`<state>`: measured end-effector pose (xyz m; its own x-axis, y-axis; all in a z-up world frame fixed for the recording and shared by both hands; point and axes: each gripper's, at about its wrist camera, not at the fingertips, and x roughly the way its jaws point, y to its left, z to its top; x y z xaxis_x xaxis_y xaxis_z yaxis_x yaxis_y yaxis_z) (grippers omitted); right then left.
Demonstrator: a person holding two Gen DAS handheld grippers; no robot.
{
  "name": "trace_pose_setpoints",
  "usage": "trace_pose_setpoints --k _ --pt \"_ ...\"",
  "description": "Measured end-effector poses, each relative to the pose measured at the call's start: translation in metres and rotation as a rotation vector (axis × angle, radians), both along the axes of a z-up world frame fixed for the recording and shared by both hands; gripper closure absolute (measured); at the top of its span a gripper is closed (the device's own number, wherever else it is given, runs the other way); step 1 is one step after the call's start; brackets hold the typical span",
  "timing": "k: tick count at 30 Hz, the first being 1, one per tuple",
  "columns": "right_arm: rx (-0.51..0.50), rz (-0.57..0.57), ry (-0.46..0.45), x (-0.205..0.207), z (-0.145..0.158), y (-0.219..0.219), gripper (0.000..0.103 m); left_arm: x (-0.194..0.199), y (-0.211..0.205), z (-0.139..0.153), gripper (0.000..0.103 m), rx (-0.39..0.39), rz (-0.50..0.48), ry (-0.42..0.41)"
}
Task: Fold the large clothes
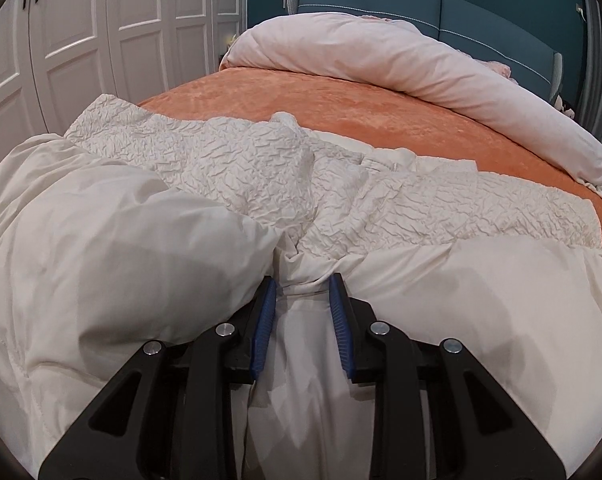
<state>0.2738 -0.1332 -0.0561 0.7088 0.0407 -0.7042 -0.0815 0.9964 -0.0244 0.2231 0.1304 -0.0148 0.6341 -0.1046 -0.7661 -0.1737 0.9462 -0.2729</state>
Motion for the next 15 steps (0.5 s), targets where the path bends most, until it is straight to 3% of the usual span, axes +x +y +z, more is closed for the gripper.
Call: trace_pose_setpoints --k 10,12,15 --pt "0.014 -0.002 -0.014 -0.002 0.0 -0.001 0.075 -0.003 0.013 -0.012 0.022 0.067 0.122 0.038" --pt "0.015 -0.003 -0.016 -0.003 0.0 0.0 0.075 -0.005 0.026 -0.021 0.016 0.014 0.158 0.039" --pt "0.009 -0.003 -0.014 -0.002 0.001 0.001 0.075 0.007 0.04 -0.049 0.015 -0.134 0.149 0.07"
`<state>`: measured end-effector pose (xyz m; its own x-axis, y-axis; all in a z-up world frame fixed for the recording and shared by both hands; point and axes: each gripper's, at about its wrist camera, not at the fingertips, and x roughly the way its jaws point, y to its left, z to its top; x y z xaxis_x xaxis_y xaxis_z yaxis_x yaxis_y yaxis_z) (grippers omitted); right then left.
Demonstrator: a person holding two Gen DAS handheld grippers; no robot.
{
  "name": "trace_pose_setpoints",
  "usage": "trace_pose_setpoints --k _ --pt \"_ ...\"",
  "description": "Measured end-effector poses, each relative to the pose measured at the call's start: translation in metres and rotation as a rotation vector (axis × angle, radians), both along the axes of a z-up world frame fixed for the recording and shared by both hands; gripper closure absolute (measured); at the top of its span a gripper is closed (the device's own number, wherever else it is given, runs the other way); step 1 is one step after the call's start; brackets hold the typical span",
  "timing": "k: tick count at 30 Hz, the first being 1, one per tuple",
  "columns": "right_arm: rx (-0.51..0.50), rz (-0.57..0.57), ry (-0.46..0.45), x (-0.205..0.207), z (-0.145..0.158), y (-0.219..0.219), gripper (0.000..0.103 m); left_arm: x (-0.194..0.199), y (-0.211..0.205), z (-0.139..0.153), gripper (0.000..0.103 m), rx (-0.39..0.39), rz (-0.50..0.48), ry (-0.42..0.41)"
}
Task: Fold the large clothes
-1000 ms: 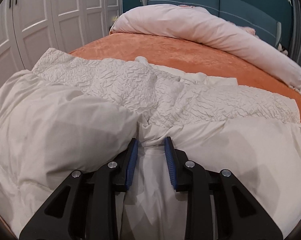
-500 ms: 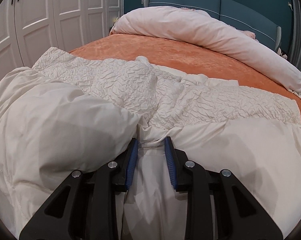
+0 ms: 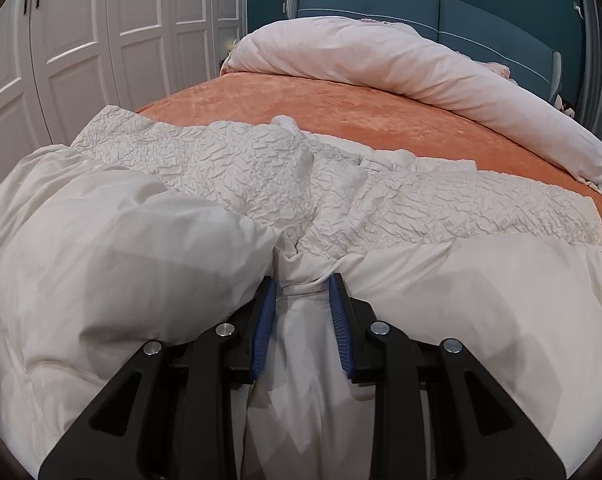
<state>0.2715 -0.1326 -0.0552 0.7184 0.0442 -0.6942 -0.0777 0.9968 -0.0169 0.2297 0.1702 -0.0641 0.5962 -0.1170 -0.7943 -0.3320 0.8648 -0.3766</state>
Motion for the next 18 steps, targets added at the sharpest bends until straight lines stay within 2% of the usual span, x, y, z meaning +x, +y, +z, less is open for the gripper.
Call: trace_pose_setpoints --k 2,3,4,6,9,11,12,14,15,16,18 --pt "-0.001 0.0 0.015 0.001 0.003 0.0 0.075 0.013 0.003 -0.02 0.018 -0.131 -0.032 0.027" --pt "0.01 -0.002 0.025 -0.001 0.01 -0.003 0.075 0.017 0.003 -0.023 0.033 -0.17 -0.031 0.016" --pt "0.031 -0.007 0.023 -0.006 0.018 -0.006 0.075 0.02 0.001 -0.021 0.065 -0.21 -0.063 0.002" --pt "0.116 -0.002 -0.002 -0.035 0.038 -0.021 0.075 0.026 -0.005 -0.008 0.087 -0.269 -0.123 -0.016" --pt "0.154 -0.016 0.016 -0.08 0.045 -0.04 0.075 0.016 -0.015 0.035 0.094 -0.25 -0.192 -0.118" --pt "0.218 -0.024 0.093 -0.101 0.025 -0.051 0.075 0.007 -0.025 0.061 0.095 -0.255 -0.238 -0.175" --pt "0.221 -0.028 0.114 -0.106 0.013 -0.051 0.075 -0.001 -0.041 0.084 0.096 -0.239 -0.283 -0.22" --pt "0.168 -0.018 0.08 -0.108 0.003 -0.045 0.075 -0.013 -0.068 0.113 0.096 -0.199 -0.356 -0.281" --pt "0.157 -0.016 0.073 -0.106 0.001 -0.042 0.075 -0.021 -0.091 0.132 0.096 -0.163 -0.423 -0.321" --pt "0.164 -0.014 0.067 -0.102 0.001 -0.042 0.075 -0.028 -0.118 0.147 0.096 -0.122 -0.49 -0.352" --pt "0.24 0.008 0.055 -0.098 -0.001 -0.051 0.076 -0.039 -0.167 0.164 0.096 -0.061 -0.612 -0.388"
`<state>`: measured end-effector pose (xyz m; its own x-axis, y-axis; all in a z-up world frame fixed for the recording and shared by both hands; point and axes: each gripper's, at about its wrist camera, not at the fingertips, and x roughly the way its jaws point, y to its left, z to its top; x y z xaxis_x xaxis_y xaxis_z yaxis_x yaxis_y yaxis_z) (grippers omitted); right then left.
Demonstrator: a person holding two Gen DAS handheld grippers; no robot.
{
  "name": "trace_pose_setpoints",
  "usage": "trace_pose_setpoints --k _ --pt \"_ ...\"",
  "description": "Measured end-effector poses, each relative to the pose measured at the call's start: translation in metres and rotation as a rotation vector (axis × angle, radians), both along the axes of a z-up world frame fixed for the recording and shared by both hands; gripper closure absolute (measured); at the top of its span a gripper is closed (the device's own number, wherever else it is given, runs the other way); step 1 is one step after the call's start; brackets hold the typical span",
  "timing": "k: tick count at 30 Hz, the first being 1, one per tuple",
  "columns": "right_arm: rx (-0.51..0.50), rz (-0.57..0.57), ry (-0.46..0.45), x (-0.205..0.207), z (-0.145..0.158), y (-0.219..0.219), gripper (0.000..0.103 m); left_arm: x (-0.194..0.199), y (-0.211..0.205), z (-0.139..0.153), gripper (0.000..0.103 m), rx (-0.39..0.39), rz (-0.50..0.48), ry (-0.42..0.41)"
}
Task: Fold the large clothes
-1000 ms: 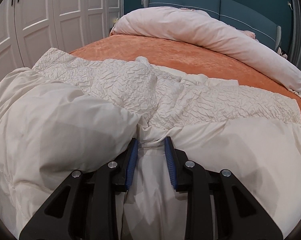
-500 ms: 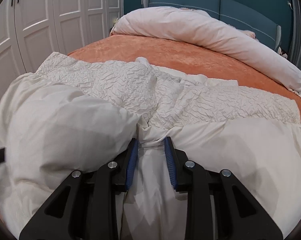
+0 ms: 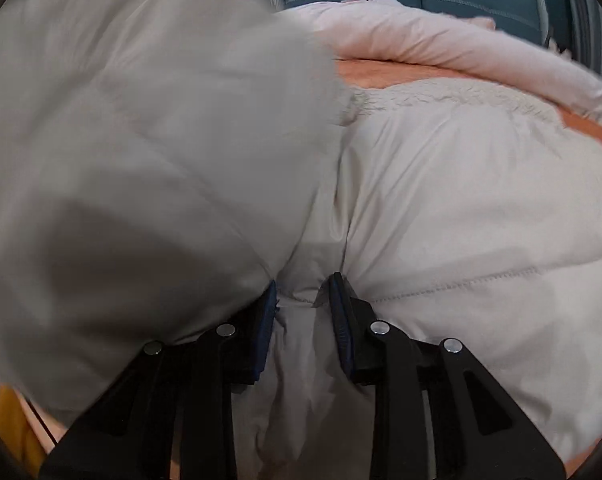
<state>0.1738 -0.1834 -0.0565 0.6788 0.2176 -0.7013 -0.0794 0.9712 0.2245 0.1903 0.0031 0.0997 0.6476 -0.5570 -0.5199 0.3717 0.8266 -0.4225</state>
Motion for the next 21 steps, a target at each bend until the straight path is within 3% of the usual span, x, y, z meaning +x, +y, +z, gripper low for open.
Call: trace_pose_setpoints --k 5,10,15,21 --pt "0.2 0.086 0.001 -0.016 0.0 -0.04 0.084 -0.009 -0.119 0.005 0.096 0.118 -0.246 -0.034" --pt "0.324 0.098 0.083 -0.107 0.022 -0.1 0.082 -0.013 -0.209 -0.026 0.096 0.251 -0.413 0.018" --pt "0.297 -0.091 0.128 -0.19 0.039 -0.179 0.081 -0.018 -0.273 -0.082 0.096 0.379 -0.461 0.051" --pt "0.349 -0.309 0.084 -0.228 0.037 -0.231 0.08 -0.037 -0.302 -0.13 0.096 0.505 -0.448 -0.025"
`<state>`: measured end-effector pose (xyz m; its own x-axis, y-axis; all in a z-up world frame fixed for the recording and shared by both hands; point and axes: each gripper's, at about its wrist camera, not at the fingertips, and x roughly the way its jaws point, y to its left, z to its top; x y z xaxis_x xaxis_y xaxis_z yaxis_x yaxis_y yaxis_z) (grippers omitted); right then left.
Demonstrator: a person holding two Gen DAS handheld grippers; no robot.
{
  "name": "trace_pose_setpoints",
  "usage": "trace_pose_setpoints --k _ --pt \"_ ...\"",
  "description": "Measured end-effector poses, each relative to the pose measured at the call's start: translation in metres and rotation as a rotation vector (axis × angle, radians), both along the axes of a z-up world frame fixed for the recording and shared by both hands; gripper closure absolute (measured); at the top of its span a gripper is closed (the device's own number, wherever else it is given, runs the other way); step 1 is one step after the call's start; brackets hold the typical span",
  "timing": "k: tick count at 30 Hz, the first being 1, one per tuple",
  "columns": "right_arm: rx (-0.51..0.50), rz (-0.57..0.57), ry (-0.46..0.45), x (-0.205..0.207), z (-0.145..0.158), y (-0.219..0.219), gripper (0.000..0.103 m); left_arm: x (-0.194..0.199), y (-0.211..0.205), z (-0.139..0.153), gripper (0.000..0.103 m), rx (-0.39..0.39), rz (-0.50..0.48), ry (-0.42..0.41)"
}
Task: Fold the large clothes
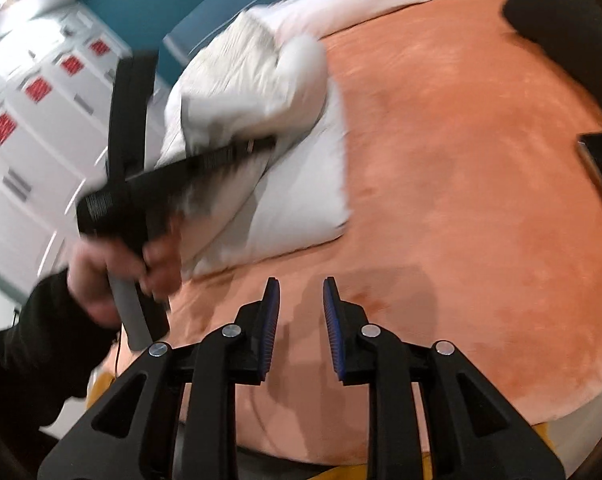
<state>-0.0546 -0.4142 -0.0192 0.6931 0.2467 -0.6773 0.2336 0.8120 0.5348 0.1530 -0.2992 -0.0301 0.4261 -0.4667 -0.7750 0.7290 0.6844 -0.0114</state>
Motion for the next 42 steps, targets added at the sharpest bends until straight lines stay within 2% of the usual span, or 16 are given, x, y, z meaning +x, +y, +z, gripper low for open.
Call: trace_pose_setpoints --k 4,5,6,7,9,11,14,16,20,22,24,28,32,38,40,42 --pt "-0.059 -0.055 -0.064 0.01 0.02 -0.01 0.079 0.001 -0.001 -0.008 0.094 0.019 0.006 -0.051" --pt "-0.076 -0.07 -0.112 0.02 0.036 -0.012 0.067 0.002 0.001 -0.007 0.093 0.021 0.007 -0.057" --pt "-0.089 -0.08 -0.145 0.026 0.046 -0.013 0.043 -0.002 0.003 -0.008 0.092 0.02 0.007 -0.056" --pt "-0.111 -0.092 -0.199 0.04 0.064 -0.017 0.036 -0.002 0.007 -0.006 0.09 0.008 0.013 -0.044" --pt "-0.149 -0.063 -0.27 0.069 0.088 -0.025 0.035 -0.001 0.013 -0.004 0.088 -0.026 0.033 -0.012" --pt "-0.164 -0.022 -0.26 0.107 0.101 -0.031 0.035 -0.008 0.024 0.005 0.083 -0.056 0.033 -0.001" --pt "-0.128 0.049 -0.217 0.162 0.099 -0.034 0.04 -0.021 0.056 0.032 0.068 -0.14 0.024 0.008" --pt "-0.089 0.091 -0.199 0.184 0.089 -0.032 0.042 -0.028 0.077 0.05 0.041 -0.202 0.016 -0.006" --pt "-0.123 0.142 -0.136 0.211 0.061 -0.018 0.055 -0.035 0.137 0.103 0.035 -0.297 0.042 -0.085" --pt "-0.114 0.154 -0.087 0.217 0.042 -0.013 0.07 -0.027 0.17 0.124 0.027 -0.355 0.106 -0.113" --pt "-0.087 0.166 -0.09 0.211 0.03 -0.011 0.093 -0.005 0.191 0.14 0.026 -0.374 0.201 -0.129" --pt "-0.055 0.079 -0.182 0.181 0.05 -0.017 0.1 0.047 0.21 0.151 0.029 -0.37 0.359 -0.134" --pt "-0.071 0.017 -0.194 0.145 0.045 -0.027 0.1 0.076 0.169 0.138 0.029 -0.368 0.361 -0.127" --pt "-0.015 -0.076 -0.06 0.135 -0.022 -0.048 0.103 0.103 0.071 0.055 0.036 -0.144 0.329 -0.031" --pt "-0.065 -0.103 0.007 0.136 -0.042 -0.05 0.103 0.101 0.06 0.04 0.033 -0.085 0.363 -0.133" --pt "-0.026 -0.112 0.033 0.135 -0.061 -0.052 0.103 0.102 0.053 0.029 0.03 -0.05 0.373 -0.16"
